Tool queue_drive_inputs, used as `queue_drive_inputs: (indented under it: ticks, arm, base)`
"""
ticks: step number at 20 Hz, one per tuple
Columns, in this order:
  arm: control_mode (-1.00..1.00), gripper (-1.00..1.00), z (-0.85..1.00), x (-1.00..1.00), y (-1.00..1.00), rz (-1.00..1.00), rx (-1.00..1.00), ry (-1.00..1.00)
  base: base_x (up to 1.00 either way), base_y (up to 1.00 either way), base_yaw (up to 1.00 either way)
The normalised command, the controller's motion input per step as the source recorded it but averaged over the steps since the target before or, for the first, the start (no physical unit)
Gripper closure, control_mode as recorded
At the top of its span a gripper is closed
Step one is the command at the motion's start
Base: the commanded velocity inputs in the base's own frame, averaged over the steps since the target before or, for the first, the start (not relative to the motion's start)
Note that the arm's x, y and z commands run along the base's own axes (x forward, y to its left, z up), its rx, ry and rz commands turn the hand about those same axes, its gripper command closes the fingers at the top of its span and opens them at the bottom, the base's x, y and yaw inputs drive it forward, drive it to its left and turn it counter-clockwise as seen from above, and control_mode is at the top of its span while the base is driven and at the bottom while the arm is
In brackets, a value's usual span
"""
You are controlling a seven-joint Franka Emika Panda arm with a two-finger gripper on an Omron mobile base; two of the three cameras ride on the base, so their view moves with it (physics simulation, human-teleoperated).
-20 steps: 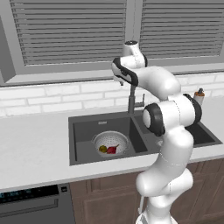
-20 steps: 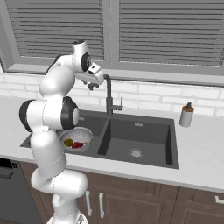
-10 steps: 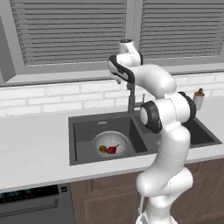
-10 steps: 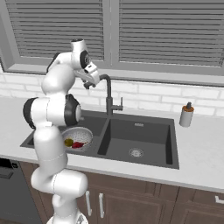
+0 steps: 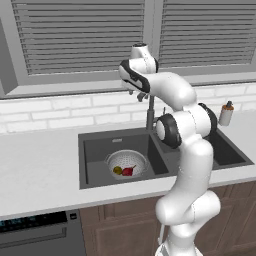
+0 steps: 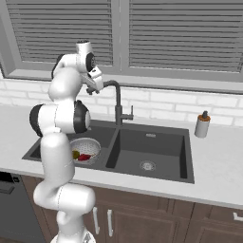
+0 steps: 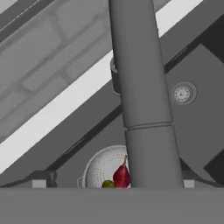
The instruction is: Put the colander in the sink, put the pear, kiwi in the colander, and turn on the sink faucet and pour water over the colander.
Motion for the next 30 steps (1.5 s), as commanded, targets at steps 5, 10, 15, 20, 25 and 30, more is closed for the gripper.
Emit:
queue_drive_inputs:
  ticks: [5,10,15,20,25,30]
  arm:
    - [-1.00,-1.00,-0.30,0.44,0.04,-0.03,0.07,0.00]
    - [-1.00,-1.00,-0.28,0.32,0.00,0.00,0.08,0.00]
    - [-1.00,-1.00,-0.26,0.30,0.00,0.00,0.08,0.00]
    - [-1.00,-1.00,-0.20,0.25,-0.02,0.00,0.03,0.01]
    - [-1.00,-1.00,-0.22,0.19,0.00,0.00,0.00,0.00]
    - [-1.00,-1.00,-0.24,0.25,0.00,0.00,0.00,0.00]
  base:
    - [0.00,0.00,0.00]
    - [0.00,0.00,0.00]
    - [0.00,0.00,0.00]
    - [0.00,0.00,0.00]
    - [0.00,0.00,0.00]
    - [0.00,0.00,0.00]
